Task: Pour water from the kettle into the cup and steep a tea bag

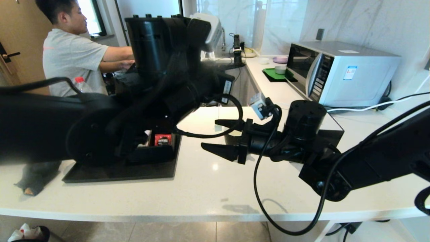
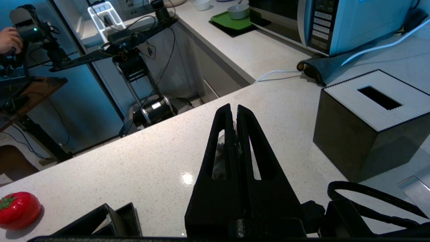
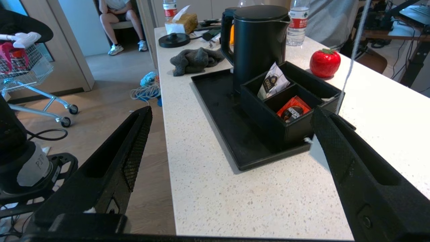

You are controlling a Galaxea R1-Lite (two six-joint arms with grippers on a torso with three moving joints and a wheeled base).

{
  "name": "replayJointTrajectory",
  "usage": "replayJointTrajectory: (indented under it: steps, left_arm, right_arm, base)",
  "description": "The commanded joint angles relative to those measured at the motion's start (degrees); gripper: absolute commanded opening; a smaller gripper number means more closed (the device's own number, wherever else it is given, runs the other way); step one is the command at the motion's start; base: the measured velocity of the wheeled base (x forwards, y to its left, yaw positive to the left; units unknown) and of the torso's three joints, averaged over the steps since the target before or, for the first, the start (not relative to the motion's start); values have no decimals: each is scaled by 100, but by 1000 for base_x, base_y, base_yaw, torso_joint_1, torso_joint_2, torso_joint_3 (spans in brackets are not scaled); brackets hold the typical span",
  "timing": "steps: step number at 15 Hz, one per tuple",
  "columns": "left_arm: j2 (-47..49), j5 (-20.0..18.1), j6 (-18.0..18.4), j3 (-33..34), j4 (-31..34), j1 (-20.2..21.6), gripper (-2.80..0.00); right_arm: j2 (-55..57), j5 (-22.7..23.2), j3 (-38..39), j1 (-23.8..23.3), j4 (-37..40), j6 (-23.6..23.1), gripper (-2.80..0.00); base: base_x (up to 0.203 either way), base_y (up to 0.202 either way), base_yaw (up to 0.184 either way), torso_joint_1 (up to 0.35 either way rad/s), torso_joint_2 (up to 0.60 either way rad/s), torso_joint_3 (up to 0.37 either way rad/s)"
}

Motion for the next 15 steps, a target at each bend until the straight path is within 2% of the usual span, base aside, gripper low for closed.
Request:
replayJointTrajectory:
  steps: [1,8,15]
  left_arm:
    - [10,15,1,72,-77,8,-280]
    - [71,15,1,87,-83,25,-280]
    - [159,-138,208,78,-400,122,-280]
  right_arm:
    - [102,26,-63,-24,-50,2,0]
    - [197,44,6,-309,-111,2,0]
    - [315,85,749,-296,-683,2,0]
  base:
    - [0,0,0,0,0,0]
    - [0,0,0,0,0,0]
    - [0,0,0,0,0,0]
